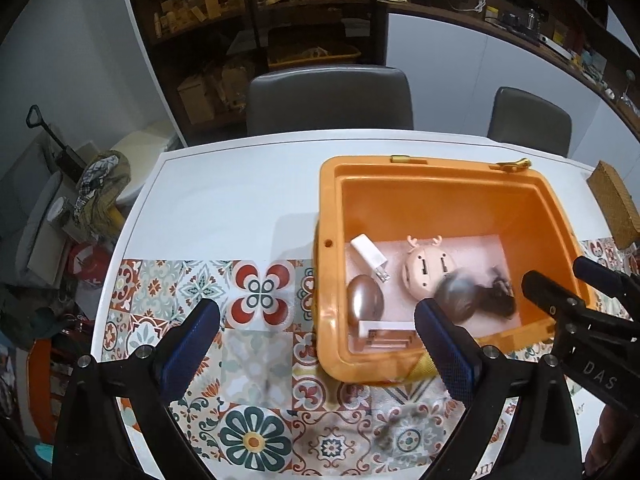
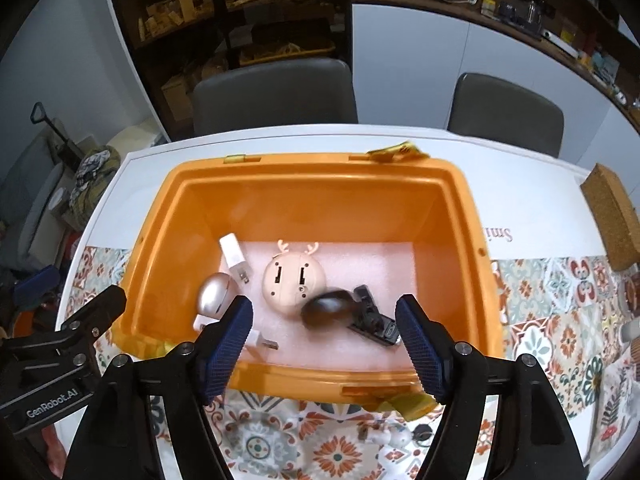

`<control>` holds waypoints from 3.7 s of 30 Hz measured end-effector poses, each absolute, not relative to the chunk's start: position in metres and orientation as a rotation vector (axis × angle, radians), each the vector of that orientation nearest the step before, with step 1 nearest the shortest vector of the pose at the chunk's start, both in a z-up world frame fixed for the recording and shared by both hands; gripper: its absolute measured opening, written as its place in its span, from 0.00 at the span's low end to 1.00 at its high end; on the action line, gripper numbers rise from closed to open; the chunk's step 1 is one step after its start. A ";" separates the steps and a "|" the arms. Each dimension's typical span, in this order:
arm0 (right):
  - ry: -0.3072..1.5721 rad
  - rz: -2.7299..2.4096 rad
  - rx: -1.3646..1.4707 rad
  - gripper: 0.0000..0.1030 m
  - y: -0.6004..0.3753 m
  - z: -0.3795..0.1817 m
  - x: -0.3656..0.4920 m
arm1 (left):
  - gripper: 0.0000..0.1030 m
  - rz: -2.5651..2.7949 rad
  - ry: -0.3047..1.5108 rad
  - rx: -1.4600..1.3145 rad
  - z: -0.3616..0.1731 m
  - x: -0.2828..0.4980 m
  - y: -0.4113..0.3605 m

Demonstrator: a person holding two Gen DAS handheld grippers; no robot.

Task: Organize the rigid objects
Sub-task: 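Withdraw both tools and move the right tool toward the white robot figure, then close the right tool around the white robot figure, then lift the robot figure with the right tool and carry it over the crate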

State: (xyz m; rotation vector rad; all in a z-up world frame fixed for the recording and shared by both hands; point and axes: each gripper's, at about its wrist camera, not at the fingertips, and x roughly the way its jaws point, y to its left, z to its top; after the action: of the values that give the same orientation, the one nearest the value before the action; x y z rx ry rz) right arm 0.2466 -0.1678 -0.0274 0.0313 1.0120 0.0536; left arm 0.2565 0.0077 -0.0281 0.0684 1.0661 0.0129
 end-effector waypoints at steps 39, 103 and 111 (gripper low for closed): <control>0.959 0.006 0.081 0.76 -0.229 -0.048 0.127 | 1.00 -0.065 1.081 -0.016 -0.056 0.163 -0.041; 1.100 0.036 0.070 0.50 -0.224 -0.148 0.136 | 1.00 -0.004 1.235 0.052 -0.136 0.164 -0.055; 1.046 0.049 0.078 0.50 -0.223 -0.115 0.123 | 1.00 -0.028 1.194 0.043 -0.113 0.159 -0.051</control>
State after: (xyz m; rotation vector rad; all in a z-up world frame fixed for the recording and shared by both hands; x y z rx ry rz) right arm 0.1229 -0.2234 -0.1148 0.0775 1.0464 0.0491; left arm 0.1590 -0.0505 -0.1133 0.0428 1.1945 -0.0276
